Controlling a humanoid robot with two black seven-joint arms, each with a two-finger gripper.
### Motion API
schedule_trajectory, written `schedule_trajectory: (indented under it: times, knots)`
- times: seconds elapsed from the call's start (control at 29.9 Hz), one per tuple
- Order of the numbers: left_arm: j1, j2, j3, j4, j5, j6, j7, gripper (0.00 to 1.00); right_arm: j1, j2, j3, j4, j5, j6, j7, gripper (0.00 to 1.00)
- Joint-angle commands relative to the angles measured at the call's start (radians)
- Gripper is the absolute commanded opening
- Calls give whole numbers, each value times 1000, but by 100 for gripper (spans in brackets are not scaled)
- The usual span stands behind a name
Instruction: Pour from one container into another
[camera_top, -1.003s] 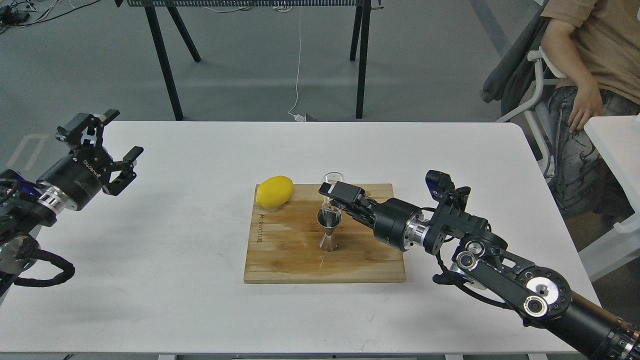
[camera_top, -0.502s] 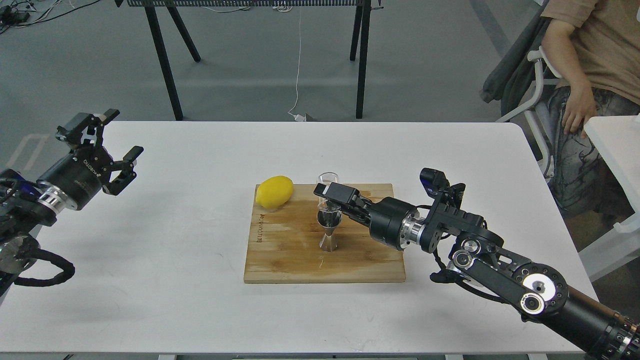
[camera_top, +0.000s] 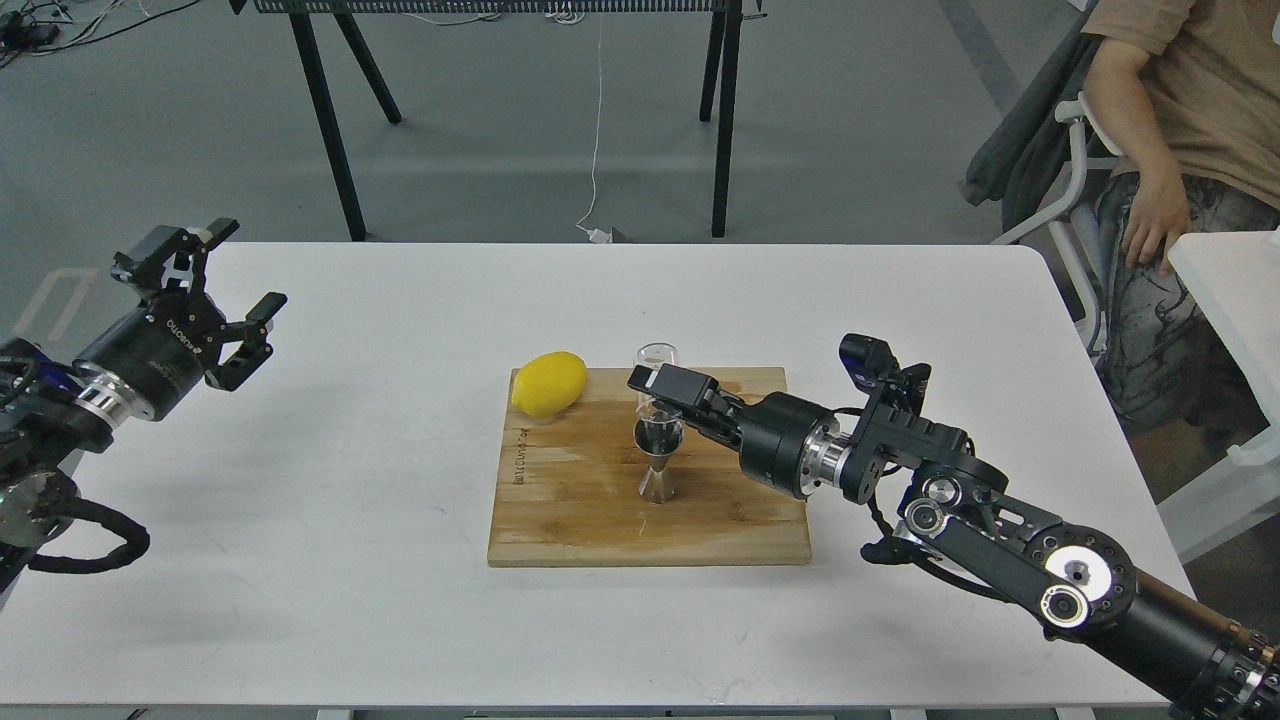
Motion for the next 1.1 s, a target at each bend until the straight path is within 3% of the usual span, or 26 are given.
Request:
schedule_trajectory:
  times: [0.0,0.27,0.84,1.07]
  knots:
    - [1,0,0,0,0,0,0,92,-4,2,10,-1,13,-5,0,47]
    - [1,0,0,0,2,0,0,92,-30,15,83,15,223,-30,20,47]
    - [1,0,2,0,2,0,0,92,-262,86,597,15,1126,-62,15,47]
    - [2,-2,3,0,2,0,0,92,-323,81,738,-117,1522,-136,15,46]
